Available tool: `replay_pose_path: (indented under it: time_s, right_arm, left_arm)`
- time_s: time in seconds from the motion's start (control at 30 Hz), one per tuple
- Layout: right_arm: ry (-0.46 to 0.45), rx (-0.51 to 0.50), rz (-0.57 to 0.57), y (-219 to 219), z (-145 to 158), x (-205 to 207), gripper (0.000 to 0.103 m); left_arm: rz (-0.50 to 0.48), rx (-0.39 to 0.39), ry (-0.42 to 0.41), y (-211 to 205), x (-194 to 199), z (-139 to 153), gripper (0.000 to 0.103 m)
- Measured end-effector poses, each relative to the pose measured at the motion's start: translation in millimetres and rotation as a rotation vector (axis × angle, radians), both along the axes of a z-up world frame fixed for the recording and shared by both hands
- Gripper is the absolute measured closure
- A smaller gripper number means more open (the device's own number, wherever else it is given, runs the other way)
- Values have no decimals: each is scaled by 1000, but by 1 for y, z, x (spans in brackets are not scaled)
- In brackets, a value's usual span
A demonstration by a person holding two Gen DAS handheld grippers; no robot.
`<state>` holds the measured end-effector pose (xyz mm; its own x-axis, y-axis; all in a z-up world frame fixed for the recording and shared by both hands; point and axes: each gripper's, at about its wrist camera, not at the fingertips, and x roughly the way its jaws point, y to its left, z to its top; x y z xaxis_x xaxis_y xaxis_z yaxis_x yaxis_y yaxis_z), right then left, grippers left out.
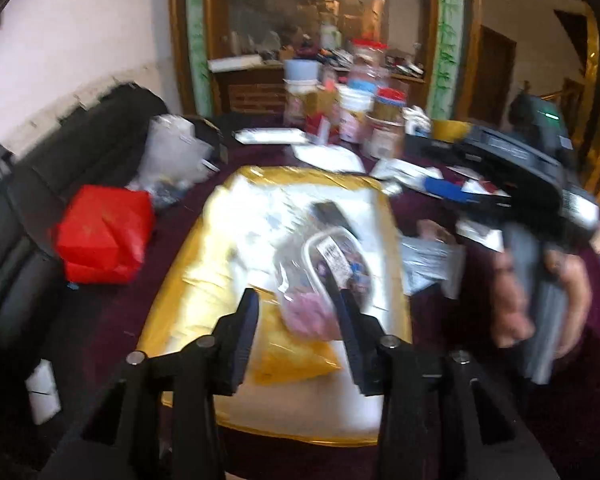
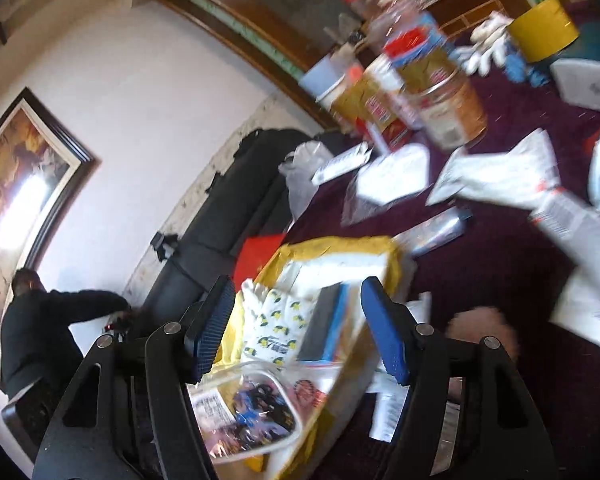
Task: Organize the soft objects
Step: 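Carry the clear bag and cartoon container into the tray and open both tools, then grasp the white foam strip with the right tool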
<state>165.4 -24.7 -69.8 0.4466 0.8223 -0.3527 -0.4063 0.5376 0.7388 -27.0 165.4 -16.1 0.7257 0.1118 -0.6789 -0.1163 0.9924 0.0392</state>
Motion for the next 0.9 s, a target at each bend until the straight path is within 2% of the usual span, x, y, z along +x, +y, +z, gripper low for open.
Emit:
replay_pose_path:
  time_s: [0.07, 0.2, 0.3, 0.43, 0.53, 0.57, 0.6, 0.67, 0.8, 0.87, 0.9]
  right_arm:
    - [-17, 4, -36, -23, 5, -3, 36]
    - [-36, 14, -130, -81, 12, -9, 36]
    - [-41, 13, -239, -139, 14, -15, 36]
    - [-12, 31, -392, -205, 16, -17, 36]
    - [53, 3, -517, -252, 16, -12, 37]
    - [75, -19, -546, -262, 16, -9, 30]
    - [135, -68, -575, -277, 13, 0, 22]
    - [236, -95, -578, -297, 2, 16, 22]
    - [457, 156, -535, -336, -48, 40, 22]
    - [503, 212, -537, -338, -63, 44, 22]
    - [528, 203, -556, -339, -70, 48, 25]
  left_arm:
    - [42, 37, -32, 4, -2, 6, 53]
    - [34, -1, -57, 4, -3, 13, 49]
    - [-22, -42, -65, -11, -3, 16, 46]
    - [-157, -111, -53, -48, 5, 17, 40]
    - [-251, -149, -29, -77, 12, 12, 39]
    - [-280, -160, -17, -88, 16, 8, 39]
    - [-303, -169, 0, -98, 20, 2, 39]
    - [-336, -185, 43, -113, 28, -9, 39]
    - [-393, -199, 140, -138, 38, -32, 39]
    - [-398, -192, 158, -143, 38, -36, 39]
    - [-404, -191, 162, -145, 39, -36, 39]
